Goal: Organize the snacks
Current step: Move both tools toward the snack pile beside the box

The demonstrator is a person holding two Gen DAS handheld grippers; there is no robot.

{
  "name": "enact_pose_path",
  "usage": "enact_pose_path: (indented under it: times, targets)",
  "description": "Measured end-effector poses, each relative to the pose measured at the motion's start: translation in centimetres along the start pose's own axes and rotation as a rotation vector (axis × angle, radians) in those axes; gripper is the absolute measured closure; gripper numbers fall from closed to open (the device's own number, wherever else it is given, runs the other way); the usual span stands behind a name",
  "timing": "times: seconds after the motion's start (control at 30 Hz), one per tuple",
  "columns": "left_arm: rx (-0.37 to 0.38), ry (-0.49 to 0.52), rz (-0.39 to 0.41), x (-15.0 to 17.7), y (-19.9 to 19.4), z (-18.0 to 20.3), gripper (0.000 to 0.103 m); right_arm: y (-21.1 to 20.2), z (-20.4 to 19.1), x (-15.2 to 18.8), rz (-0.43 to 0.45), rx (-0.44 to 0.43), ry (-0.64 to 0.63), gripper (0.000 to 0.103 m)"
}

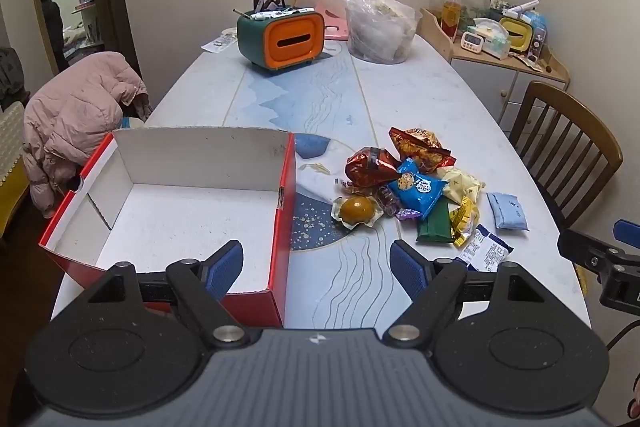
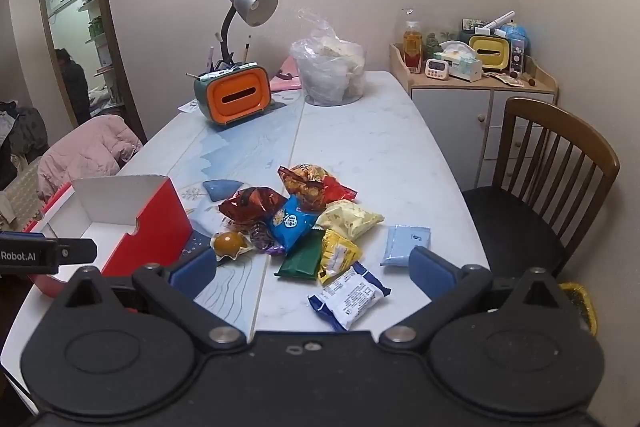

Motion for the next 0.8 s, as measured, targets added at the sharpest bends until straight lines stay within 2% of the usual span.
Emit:
enact_pose_path:
  times: [0.27, 0.57, 0.8]
  targets:
    - [0.011, 0.015, 0.013, -0.2, -0.4, 0.4, 0.023, -0.3, 0.2, 0.0, -0.01, 0.004, -0.005, 0.0]
    - [0.007, 0.047, 0.074, -1.9, -0.7, 1.7, 0.023, -0.2, -1.4, -1.5, 0.04, -0.003, -0.07, 0.0]
    - [0.035, 0.056, 0.076, -2.2, -0.2, 3.3, 0.023, 0.2, -1.3, -2.9, 0.045, -0.01, 0.005, 0.0]
Point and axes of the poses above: each gripper's, at about its wrist camera, not at the fingertips, and y roughly the way its jaws point, z to its right, x to its underside, the point moved 9 cm from there along y, roughly the way its jaws point, and after that the axes turned 2 degrees about -y, right-handed, at the moved point
